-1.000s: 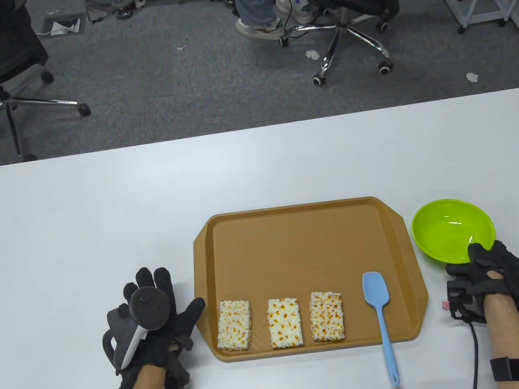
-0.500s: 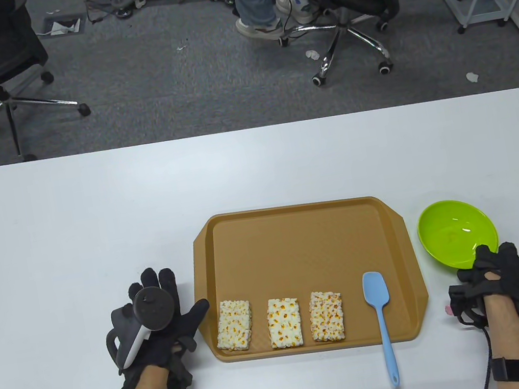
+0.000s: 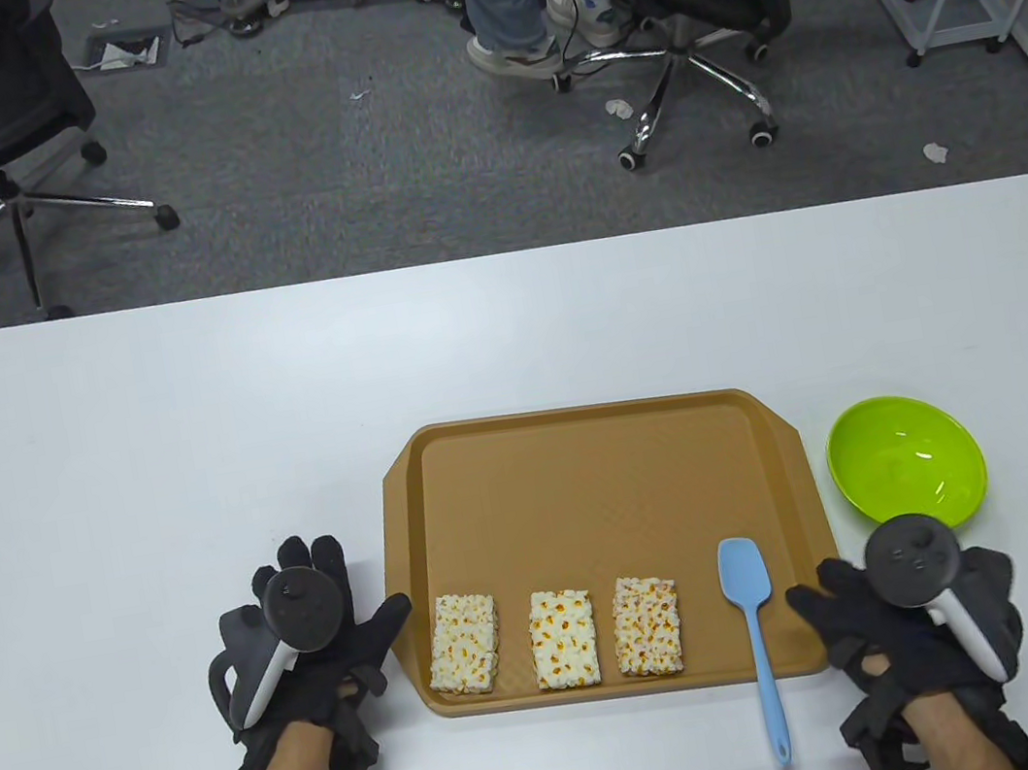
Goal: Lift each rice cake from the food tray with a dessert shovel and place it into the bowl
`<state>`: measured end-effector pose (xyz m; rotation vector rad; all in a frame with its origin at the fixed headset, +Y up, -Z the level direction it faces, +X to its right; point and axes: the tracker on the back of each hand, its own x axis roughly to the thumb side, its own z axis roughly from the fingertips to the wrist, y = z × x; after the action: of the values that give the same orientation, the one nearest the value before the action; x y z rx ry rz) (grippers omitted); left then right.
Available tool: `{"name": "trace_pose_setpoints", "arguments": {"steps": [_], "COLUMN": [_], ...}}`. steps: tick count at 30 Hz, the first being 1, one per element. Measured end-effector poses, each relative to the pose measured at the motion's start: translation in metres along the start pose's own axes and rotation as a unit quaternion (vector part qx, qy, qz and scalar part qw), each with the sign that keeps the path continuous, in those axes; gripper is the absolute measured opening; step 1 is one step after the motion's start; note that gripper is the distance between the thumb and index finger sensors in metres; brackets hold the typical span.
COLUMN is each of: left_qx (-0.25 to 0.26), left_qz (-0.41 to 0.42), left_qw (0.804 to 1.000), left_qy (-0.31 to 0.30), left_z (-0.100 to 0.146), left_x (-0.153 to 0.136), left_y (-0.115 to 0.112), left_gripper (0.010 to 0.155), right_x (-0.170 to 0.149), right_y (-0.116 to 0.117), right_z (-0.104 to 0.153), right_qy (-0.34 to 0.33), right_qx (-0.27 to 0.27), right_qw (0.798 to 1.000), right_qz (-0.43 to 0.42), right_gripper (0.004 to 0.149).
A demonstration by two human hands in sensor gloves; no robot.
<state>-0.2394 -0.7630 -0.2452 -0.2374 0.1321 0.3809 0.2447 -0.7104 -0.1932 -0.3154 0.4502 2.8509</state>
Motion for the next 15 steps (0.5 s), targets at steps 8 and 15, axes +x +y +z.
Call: {"name": "trace_pose_setpoints", "arguments": {"steps": [8,15], "left_qx": [-0.004,-0.008], "left_qz": [-0.001,0.0], "left_qw": [1.0,1.0], "left_qy": [0.001,-0.003], "left_z": [-0.002,-0.002], "left_x": [-0.001,0.0], "left_y": [-0.001,-0.001], "left_gripper": [0.094,0.094], "right_x": [0.032,0.038], "right_y": [0.044,0.052], "right_z": [-0.002,-0.006], "right_qy": [-0.024,-0.034], "right_qx": [0.057,0.062], "right_qw": [0.993,0.993], "right_qz": [0.1,0.091], "right_gripper": [0.084,0.074]}}
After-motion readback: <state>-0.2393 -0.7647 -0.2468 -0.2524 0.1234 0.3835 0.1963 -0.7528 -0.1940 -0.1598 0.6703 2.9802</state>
